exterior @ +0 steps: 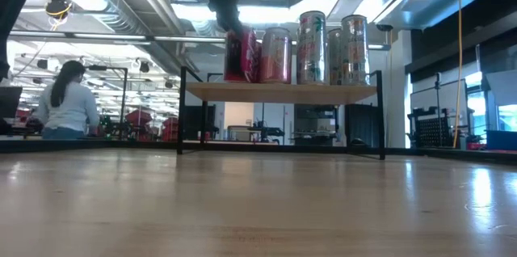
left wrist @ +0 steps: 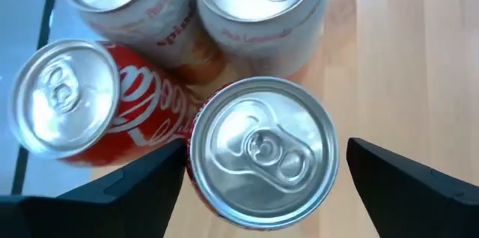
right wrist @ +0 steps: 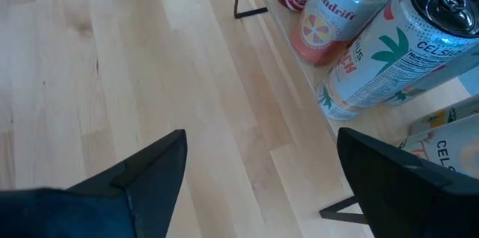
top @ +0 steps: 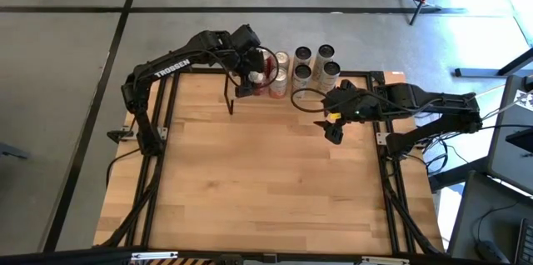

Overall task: Place canned beverage on shelf
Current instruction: Put the red soda can aligned with other red soda can on the shelf

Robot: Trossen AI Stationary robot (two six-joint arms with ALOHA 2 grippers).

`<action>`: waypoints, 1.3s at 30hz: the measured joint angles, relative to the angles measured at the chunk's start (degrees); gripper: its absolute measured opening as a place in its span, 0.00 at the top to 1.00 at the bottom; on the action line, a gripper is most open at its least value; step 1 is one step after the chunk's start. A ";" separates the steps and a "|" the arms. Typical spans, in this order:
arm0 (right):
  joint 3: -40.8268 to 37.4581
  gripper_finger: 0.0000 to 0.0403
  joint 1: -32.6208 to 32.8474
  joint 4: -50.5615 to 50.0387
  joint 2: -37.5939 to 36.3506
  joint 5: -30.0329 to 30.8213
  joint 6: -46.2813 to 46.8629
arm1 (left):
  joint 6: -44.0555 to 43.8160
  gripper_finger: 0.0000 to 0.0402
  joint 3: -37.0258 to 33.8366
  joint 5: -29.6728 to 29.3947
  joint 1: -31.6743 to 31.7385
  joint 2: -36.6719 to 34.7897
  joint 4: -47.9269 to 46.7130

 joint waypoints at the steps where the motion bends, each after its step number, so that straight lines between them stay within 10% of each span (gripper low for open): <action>1: 0.00 0.17 0.00 0.00 0.00 0.00 0.00 | 0.00 0.12 0.00 -0.65 0.00 0.00 -0.02; 26: 0.00 0.17 0.04 1.35 0.02 -0.47 -0.38 | 1.14 0.12 0.00 -26.35 -1.95 -0.31 -1.20; 39: 0.00 0.17 0.04 0.85 1.51 -1.51 -1.05 | -4.43 0.12 0.00 -18.86 -4.51 -1.83 -4.00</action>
